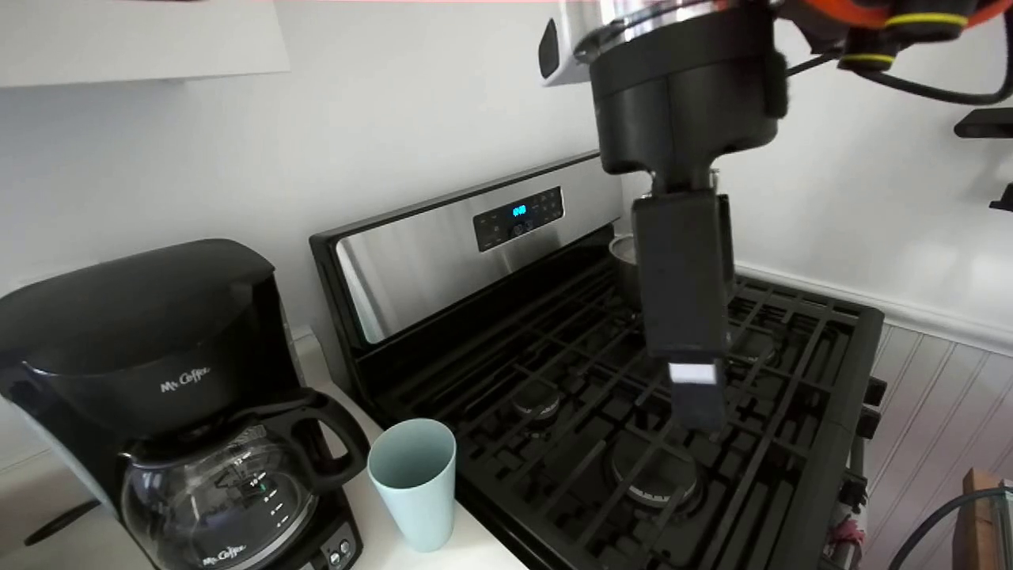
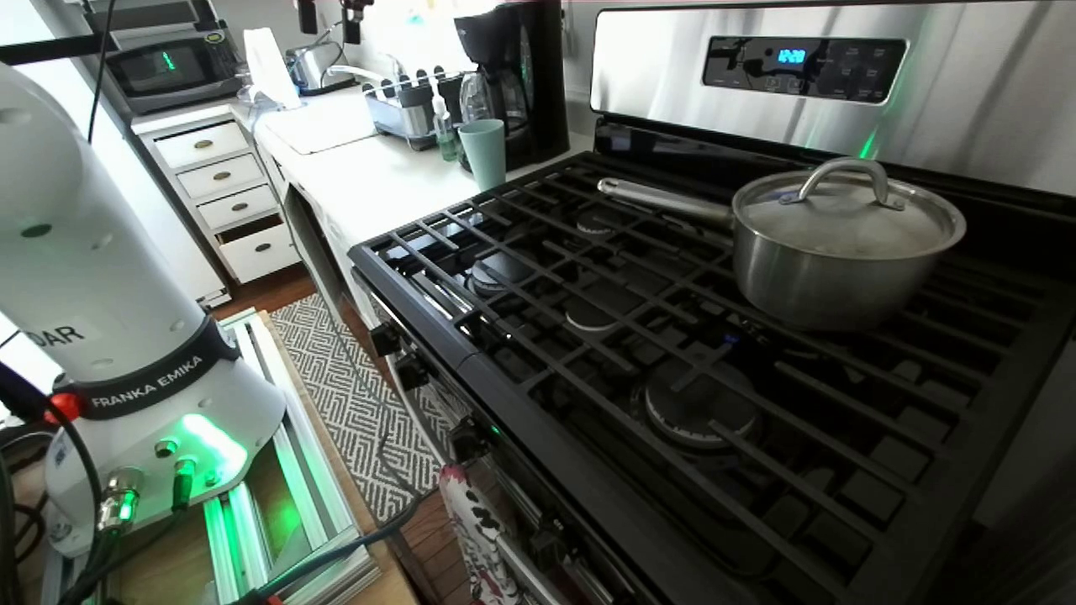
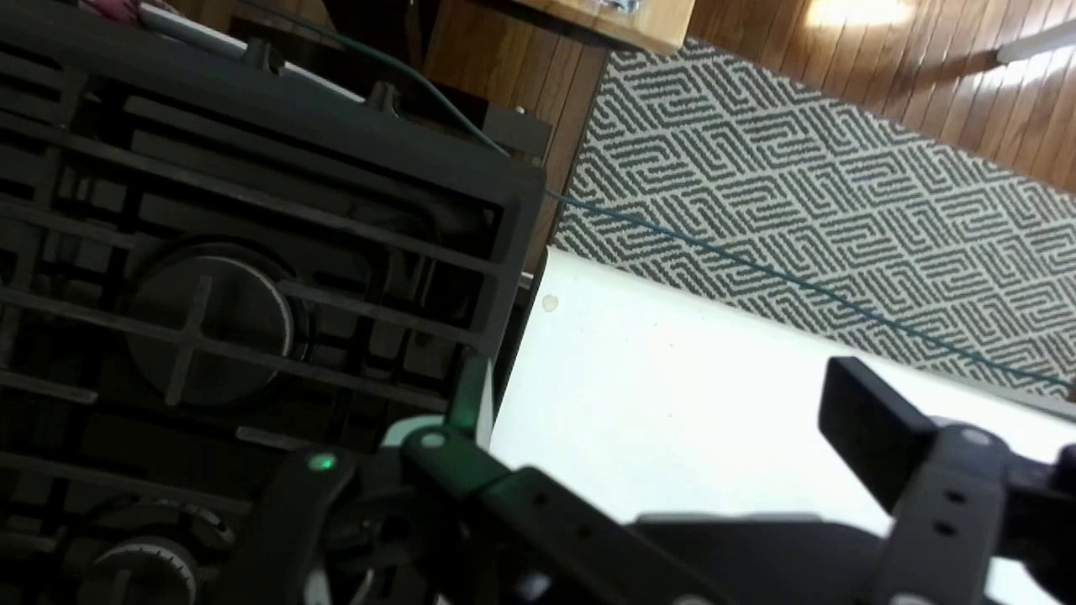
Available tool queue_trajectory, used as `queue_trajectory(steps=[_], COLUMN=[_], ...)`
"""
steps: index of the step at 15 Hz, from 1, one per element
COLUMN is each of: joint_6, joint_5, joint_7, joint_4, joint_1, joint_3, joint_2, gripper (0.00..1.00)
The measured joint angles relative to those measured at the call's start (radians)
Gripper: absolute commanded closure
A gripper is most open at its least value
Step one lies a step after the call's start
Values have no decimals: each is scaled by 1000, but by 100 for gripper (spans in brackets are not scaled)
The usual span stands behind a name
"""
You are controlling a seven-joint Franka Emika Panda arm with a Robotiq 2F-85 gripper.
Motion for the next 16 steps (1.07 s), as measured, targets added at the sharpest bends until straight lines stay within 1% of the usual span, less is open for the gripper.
queue_trajectory(steps=[2,4,8,12,16], joint_6=[-25,-27,-17,94,193], joint_5=[0,0,0,1,8], joint_7=[-8,-1,6,-17,-96], joint_4=[0,0,4,13,31], joint_1=[0,-9,-37,-43,-32], joint_3=[-1,-9,-40,-58,-77], joint_2=[-13,-41,-128,-221,-299], gripper=[0,0,0,0,0])
